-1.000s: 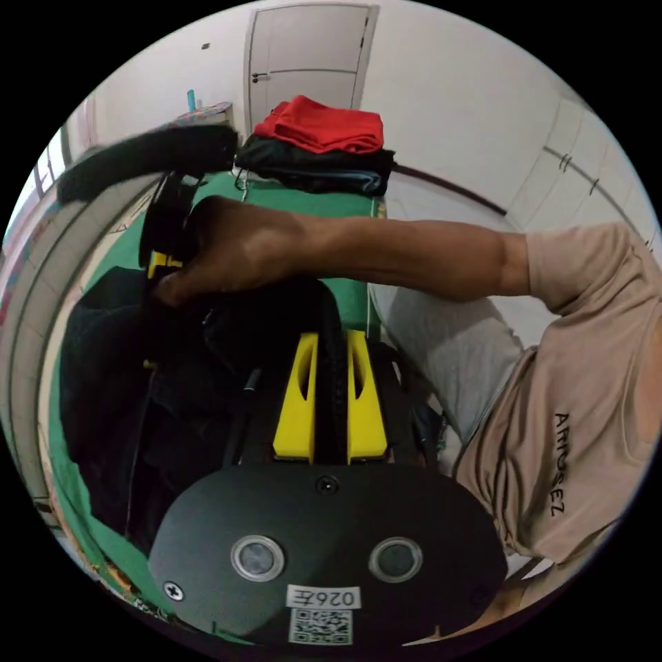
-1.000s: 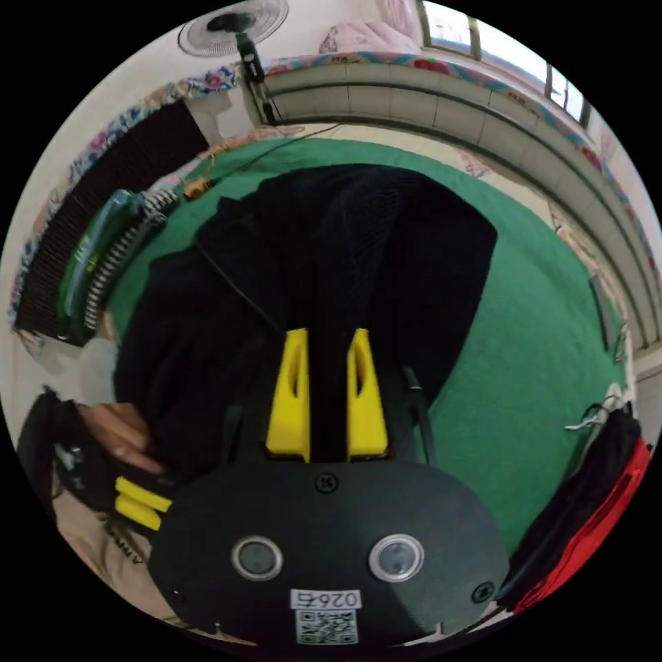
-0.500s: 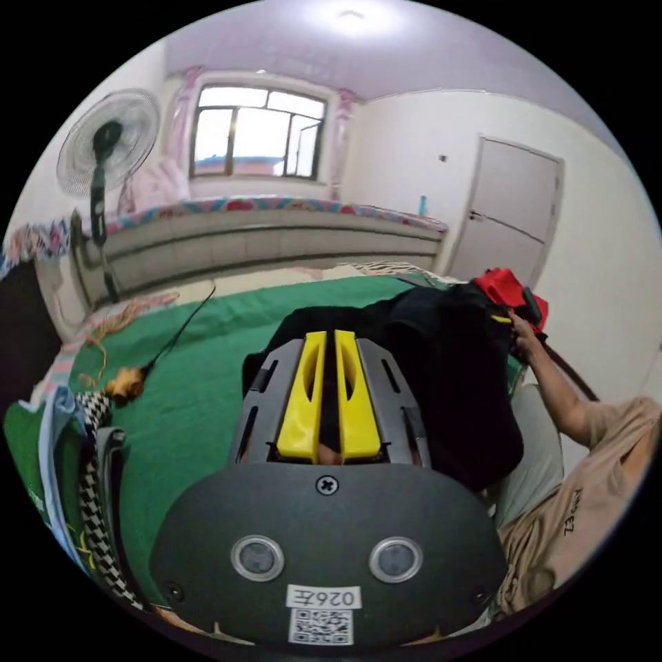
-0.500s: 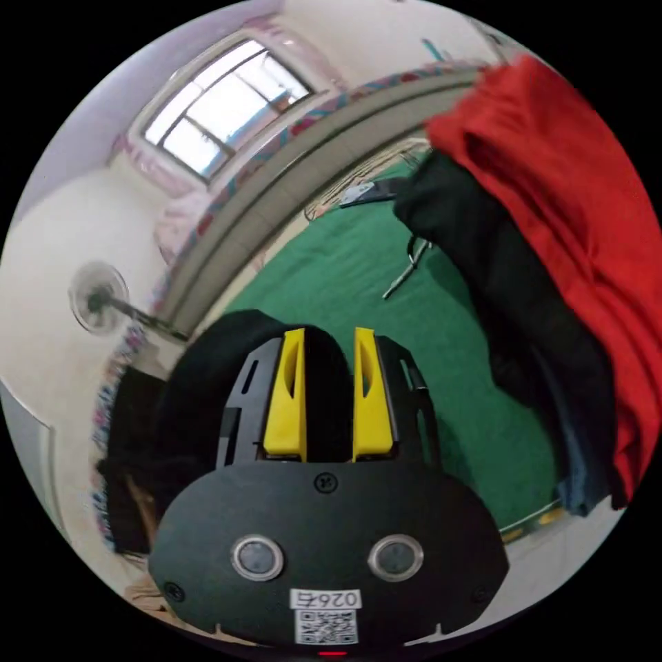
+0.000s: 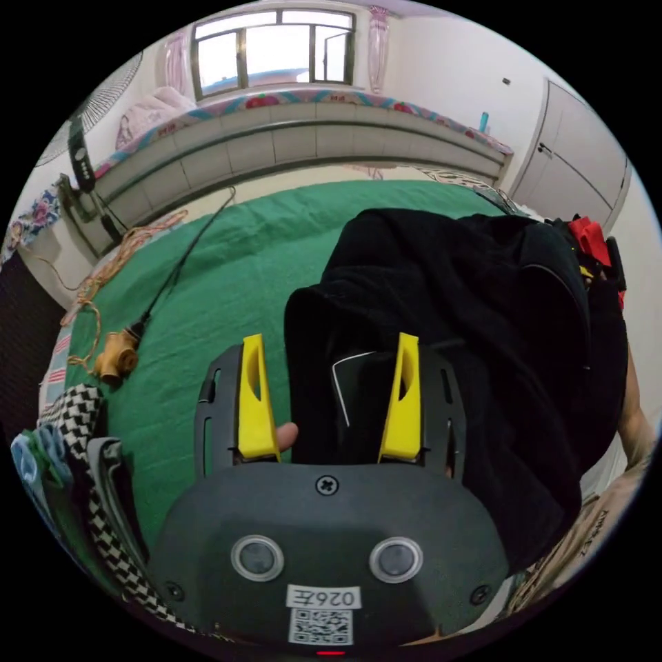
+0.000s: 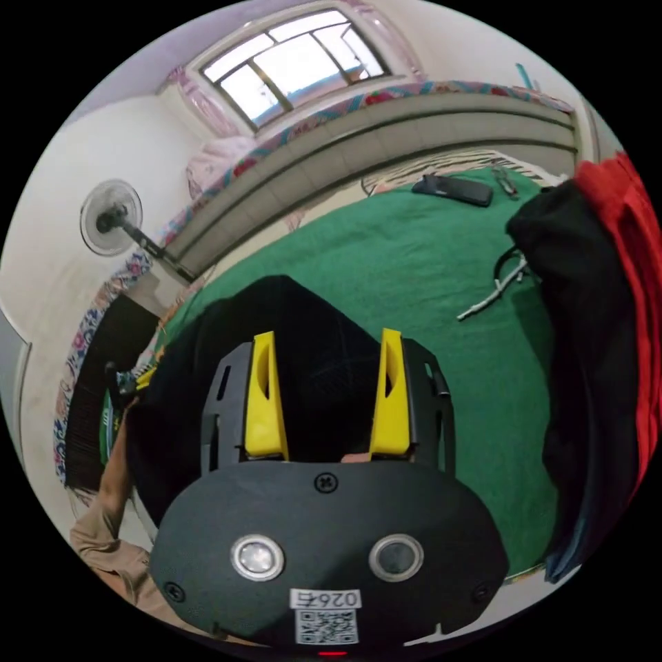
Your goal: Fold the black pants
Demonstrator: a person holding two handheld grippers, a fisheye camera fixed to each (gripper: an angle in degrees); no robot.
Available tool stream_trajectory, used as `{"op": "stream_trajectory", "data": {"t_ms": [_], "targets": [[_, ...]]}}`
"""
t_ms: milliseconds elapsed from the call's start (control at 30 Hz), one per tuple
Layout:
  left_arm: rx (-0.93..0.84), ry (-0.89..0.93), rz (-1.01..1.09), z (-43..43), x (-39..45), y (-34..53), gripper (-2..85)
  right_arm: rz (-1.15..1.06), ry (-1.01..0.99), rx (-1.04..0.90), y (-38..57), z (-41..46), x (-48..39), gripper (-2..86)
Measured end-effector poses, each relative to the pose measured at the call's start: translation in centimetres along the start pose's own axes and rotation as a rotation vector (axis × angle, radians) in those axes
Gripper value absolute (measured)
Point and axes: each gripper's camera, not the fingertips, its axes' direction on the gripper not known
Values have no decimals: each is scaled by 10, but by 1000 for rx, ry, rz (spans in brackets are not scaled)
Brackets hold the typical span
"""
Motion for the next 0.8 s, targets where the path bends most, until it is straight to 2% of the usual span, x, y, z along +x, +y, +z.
{"op": "stream_trajectory", "data": {"t_ms": [67,200,233,267,300,333,367,467,567,633,733,800], "targets": [[-52,43,-20,17,-9,-7,270,-42,36,-113,-11,37,-18,200],[-77,129,-64,25,-34,-17,266,-105,169,-152,-16,74,-52,199],[-89,108,-46,26,-33,-20,252,-144,220,-165,-16,82,-65,184],[-93,93,-38,27,-32,-21,244,-175,277,-189,-17,89,-78,129],[-86,67,-10,26,-29,-22,187,-190,312,-199,-17,91,-85,102],[-64,103,55,22,-24,-23,135,-227,400,-207,-15,95,-99,39],[-55,137,95,21,-22,-24,111,-278,446,-214,-12,97,-113,4],[-44,158,118,11,-22,-29,68,-356,482,-233,-7,97,-142,-10],[95,293,13,-21,-44,-25,38,-389,348,-173,-4,78,-163,-12],[253,424,-59,-56,-62,-18,18,-383,234,-92,-3,56,-173,-12],[426,376,-69,-105,-66,-10,5,-417,144,67,2,13,-195,-13],[540,361,-81,-137,-73,-4,1,-463,158,156,4,-13,-214,-14]]}}
